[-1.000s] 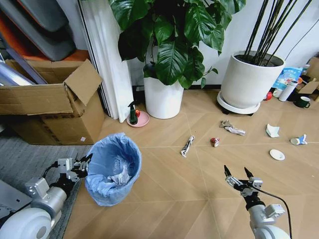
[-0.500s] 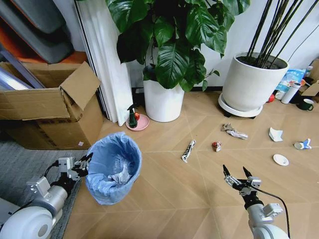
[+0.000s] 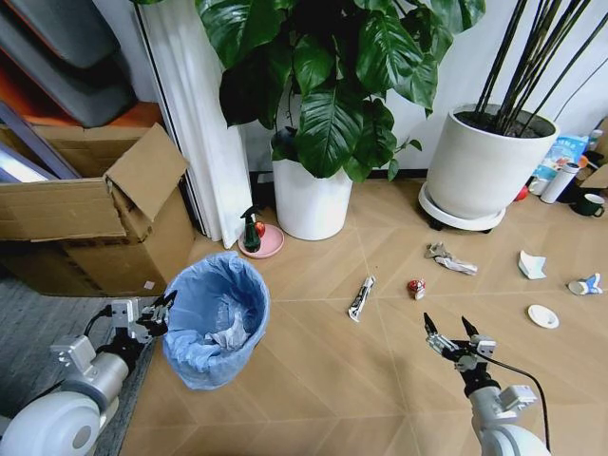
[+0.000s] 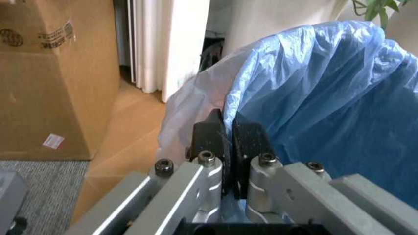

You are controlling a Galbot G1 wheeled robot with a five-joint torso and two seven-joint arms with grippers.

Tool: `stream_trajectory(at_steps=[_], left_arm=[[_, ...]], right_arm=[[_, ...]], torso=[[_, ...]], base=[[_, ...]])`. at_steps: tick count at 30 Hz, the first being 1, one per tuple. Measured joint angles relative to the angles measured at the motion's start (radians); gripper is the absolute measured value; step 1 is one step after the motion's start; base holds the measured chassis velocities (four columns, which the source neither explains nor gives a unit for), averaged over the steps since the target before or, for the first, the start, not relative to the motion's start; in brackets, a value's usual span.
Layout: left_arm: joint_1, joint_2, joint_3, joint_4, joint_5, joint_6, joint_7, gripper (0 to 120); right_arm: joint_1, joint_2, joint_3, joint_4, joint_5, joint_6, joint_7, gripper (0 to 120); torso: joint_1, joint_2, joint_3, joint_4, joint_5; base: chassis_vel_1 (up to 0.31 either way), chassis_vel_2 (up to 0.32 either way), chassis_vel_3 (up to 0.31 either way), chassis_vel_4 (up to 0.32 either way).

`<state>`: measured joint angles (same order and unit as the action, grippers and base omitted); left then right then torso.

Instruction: Pick up the trash bin and place the garbage on the floor into it.

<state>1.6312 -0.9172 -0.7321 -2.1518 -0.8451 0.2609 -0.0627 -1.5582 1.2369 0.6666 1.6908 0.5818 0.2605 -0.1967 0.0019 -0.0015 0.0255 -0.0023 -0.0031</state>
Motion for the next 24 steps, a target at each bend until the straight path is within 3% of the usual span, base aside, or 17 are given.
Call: stream_trajectory(at_steps=[24], left_arm=[[-0.002,0.0,0.007,0.006,0.0,0.001,-0.001,0]], right_arm=[[0.008,0.003,-0.007,-0.022,0.004,0.009,-0.013,100]], torso=[[0.0,0.0,0.0,0.0002,0.0]], base=[[-0.106,0.109,0.114,-0.112]])
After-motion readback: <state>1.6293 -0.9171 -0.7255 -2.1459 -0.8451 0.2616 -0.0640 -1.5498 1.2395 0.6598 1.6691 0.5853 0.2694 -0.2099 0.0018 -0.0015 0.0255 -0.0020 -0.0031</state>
